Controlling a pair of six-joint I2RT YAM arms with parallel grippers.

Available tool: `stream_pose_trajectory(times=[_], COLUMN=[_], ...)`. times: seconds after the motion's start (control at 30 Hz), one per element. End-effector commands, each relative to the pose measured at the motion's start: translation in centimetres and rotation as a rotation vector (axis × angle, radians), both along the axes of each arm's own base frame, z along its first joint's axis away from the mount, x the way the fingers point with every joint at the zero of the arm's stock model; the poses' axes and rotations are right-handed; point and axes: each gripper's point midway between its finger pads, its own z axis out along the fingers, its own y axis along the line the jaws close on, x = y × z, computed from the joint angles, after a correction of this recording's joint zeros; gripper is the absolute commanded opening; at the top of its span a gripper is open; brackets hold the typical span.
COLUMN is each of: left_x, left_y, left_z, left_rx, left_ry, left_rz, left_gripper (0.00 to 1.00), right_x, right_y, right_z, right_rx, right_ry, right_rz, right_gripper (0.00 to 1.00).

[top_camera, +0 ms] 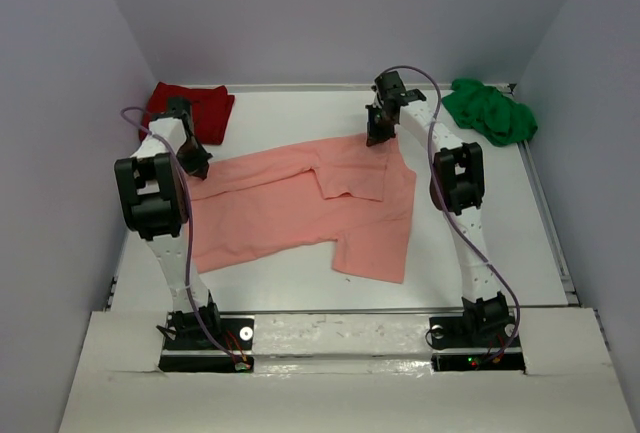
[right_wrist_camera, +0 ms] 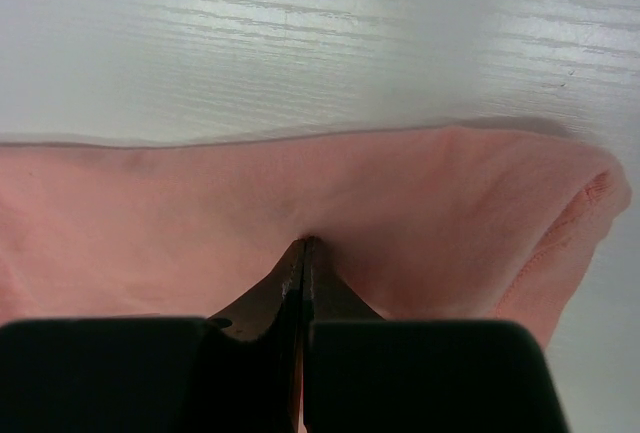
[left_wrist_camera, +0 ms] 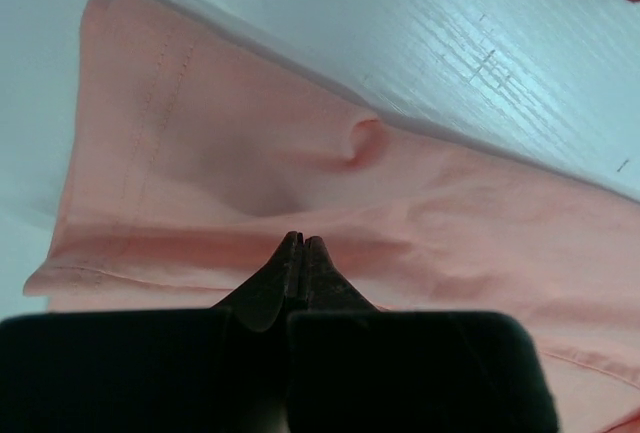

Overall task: Fold and stack the t-shirts
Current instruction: Fold the flattened tshirt in 1/3 of the way

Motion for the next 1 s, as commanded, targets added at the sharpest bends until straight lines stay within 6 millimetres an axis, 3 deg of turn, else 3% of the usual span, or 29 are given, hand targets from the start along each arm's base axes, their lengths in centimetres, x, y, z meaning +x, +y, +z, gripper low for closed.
stream_pose_trajectory(times=[0.0,0.37,0.6,0.8,0.97], left_x=[0.1,0.6,2.7,5.0,6.0], left_y=[1.2,1.3,1.5,-0.4,-3.6], left_z=[0.4,-2.8,-3.9,-4.4,-4.9], left_rx=[0.047,0.038,0.038,0.008,0.000], left_ry=[0.017,0.072,0.069,0.048,0.059], left_rz=[0.010,0.001,-0.005,-0.050,-0.111], left_gripper=[0.00,0.00,0.00,0.00,0.00], right_x=[0.6,0.1,-0.2,-0.8,-1.4], right_y=[-0.7,-3.5,-5.4,-7.2,-9.0], right_z=[-0.2,-1.9,-2.3,-2.9,-3.5], right_rx=[-0.023,-0.046,-0.080,-0.115,-0.142], right_ry=[-0.020,0.039,0.057,0.078,0.102], right_rz=[-0.005,-0.072,-0.117,-0.150,-0.182], right_gripper=[0.00,0.00,0.00,0.00,0.00])
